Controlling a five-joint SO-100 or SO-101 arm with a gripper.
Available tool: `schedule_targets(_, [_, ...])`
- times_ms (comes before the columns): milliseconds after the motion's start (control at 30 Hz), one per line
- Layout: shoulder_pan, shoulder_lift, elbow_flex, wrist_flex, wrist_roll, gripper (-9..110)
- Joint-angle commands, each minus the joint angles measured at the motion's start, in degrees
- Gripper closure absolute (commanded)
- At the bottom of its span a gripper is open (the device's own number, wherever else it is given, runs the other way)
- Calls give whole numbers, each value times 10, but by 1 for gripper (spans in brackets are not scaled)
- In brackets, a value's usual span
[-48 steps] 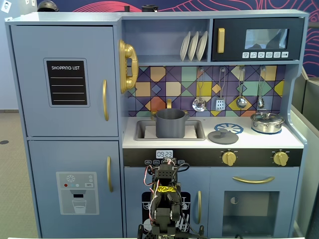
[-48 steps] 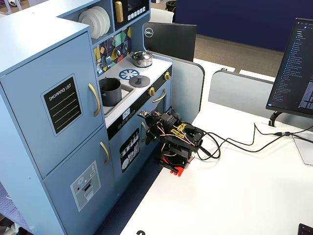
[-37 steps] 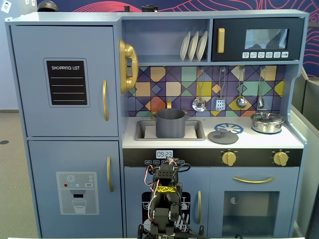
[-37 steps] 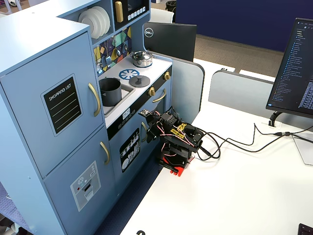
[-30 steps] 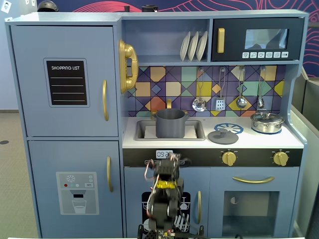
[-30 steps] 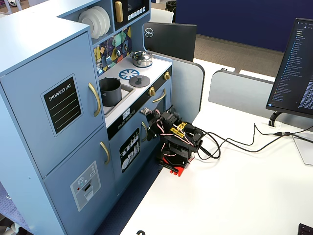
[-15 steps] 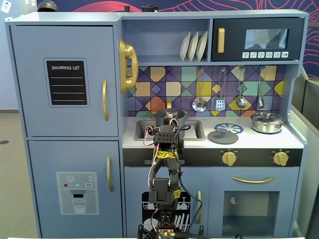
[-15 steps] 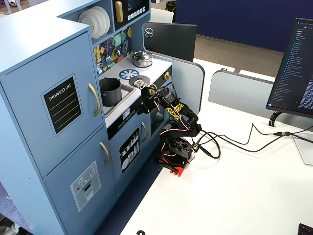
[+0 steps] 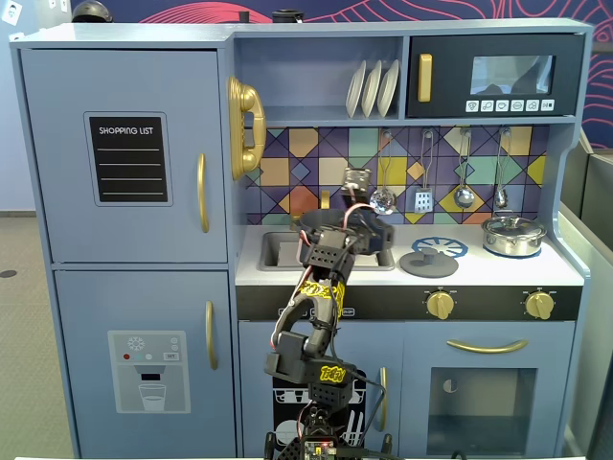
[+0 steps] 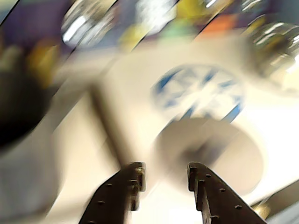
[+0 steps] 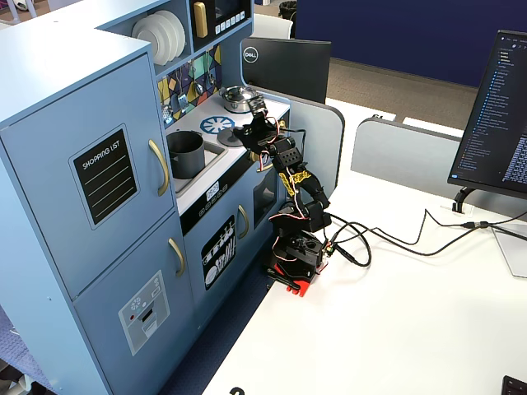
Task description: Pick up the lid from the counter and put it on the gray recipient
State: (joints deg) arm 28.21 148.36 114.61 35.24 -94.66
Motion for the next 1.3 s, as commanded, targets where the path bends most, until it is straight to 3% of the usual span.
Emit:
schedule_targets(0, [41,-13,85,-231,26,83])
schedule_targets(100, [62,-54,163,-419,25,80])
schedule_targets(167, [76,-83,185,-484,37,80])
schedule_targets(533, [98,-109,149,-367,24,69])
schedule_targets(1267, [79,-330,102,-545,21,74])
